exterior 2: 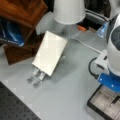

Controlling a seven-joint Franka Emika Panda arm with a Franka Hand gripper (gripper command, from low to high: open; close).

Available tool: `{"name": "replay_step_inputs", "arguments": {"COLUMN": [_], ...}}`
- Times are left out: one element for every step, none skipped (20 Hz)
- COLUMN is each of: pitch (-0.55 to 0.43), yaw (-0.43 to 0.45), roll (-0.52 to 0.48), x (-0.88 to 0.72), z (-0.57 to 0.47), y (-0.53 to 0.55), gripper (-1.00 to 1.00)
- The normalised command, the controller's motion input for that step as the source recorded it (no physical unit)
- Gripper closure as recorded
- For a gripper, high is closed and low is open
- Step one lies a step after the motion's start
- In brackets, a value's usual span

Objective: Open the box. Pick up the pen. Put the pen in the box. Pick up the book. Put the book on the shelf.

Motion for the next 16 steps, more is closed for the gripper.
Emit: {"name": "replay_step_inputs", "arguments": {"pitch": [0.069, 0.074, 0.071, 0.07, 0.07, 0.067, 0.057, 0.056, 0.055, 0.064, 0.07, 0.078, 0.071, 0.069, 0.055, 0.033], "yaw": [0.194, 0.227, 0.265, 0.291, 0.337, 0.35, 0.325, 0.308, 0.299, 0.289, 0.286, 0.297, 0.278, 0.266, 0.283, 0.288], "roll": [-0.115, -0.093, -0.095, -0.107, -0.137, -0.173, -0.17, -0.192, -0.214, -0.234, -0.25, -0.303, -0.295, -0.309, -0.375, -0.406], "x": [-0.13, -0.14, -0.14, -0.13, -0.11, -0.1, -0.09, -0.08, -0.07, -0.07, -0.07, -0.07, -0.07, -0.06, -0.06, -0.05], "z": [0.27, 0.28, 0.29, 0.28, 0.25, 0.22, 0.18, 0.14, 0.12, 0.13, 0.15, 0.16, 0.16, 0.15, 0.14, 0.11], "y": [-0.61, -0.67, -0.73, -0.79, -0.84, -0.88, -0.84, -0.81, -0.75, -0.77, -0.8, -0.77, -0.7, -0.6, -0.57, -0.52], "gripper": [-1.0, -1.0, -1.0, -1.0, -1.0, -1.0, -1.0, -1.0, -1.0, -1.0, -1.0, -1.0, -1.0, -1.0, -1.0, -1.0]}}
